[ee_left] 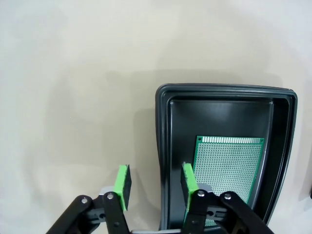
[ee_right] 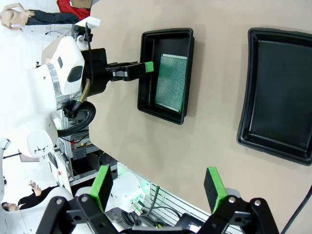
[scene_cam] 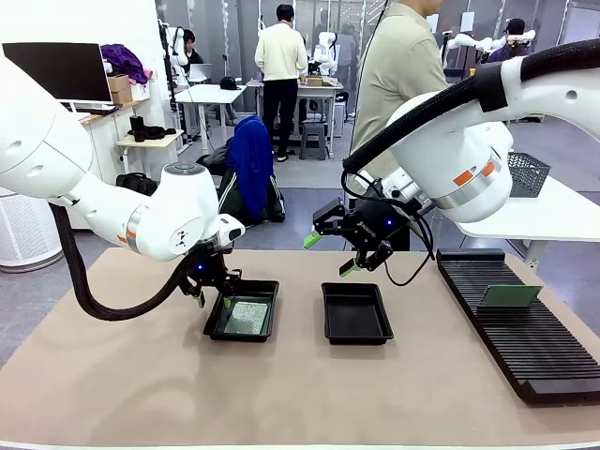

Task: Inspect and transfer BCBs to ESD trays.
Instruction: Pick up the ESD tray and place it on the left side of the table.

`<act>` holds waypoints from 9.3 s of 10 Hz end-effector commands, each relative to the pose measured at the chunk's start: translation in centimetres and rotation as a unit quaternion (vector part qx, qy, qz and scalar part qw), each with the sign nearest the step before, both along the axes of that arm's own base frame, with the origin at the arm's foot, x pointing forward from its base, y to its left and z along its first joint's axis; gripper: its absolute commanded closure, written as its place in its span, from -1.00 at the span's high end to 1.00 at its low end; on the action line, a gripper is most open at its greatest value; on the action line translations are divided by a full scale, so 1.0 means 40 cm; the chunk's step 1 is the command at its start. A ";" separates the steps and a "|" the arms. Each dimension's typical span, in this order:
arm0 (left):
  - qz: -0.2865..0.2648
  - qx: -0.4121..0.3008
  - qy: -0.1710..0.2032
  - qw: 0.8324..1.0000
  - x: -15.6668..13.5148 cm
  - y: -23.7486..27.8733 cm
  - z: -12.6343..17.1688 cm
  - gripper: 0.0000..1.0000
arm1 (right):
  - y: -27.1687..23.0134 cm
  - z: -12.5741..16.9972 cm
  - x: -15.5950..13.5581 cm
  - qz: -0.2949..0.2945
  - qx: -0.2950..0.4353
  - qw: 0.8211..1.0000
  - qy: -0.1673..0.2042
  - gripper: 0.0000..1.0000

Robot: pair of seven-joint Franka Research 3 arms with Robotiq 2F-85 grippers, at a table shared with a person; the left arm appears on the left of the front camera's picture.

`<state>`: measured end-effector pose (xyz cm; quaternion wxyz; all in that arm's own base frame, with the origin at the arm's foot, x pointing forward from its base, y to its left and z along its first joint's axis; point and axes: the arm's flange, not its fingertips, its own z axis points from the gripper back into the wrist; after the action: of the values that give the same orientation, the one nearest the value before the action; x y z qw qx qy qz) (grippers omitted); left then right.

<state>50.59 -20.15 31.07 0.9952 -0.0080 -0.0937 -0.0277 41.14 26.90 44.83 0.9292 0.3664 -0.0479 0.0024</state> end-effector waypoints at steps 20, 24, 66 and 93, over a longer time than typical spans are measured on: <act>-0.002 -0.013 0.001 1.000 0.005 -0.002 0.003 -1.00 | 0.003 0.000 0.004 -0.002 -0.004 1.000 0.003 1.00; -0.004 -0.032 0.006 0.999 -0.001 0.015 0.011 -0.94 | 0.003 0.000 0.004 -0.002 -0.004 1.000 0.003 1.00; 0.017 -0.184 -0.043 0.982 -0.108 0.757 -0.016 -0.94 | 0.003 0.000 0.004 -0.002 -0.004 1.000 0.003 1.00; 0.027 -0.159 0.015 0.987 -0.185 0.760 0.253 1.00 | 0.003 0.000 0.004 -0.002 -0.004 1.000 0.003 1.00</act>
<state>43.62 10.03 40.33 0.9814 -0.1679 -0.0922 0.0083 41.17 26.89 44.83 0.9292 0.3664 -0.0479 0.0022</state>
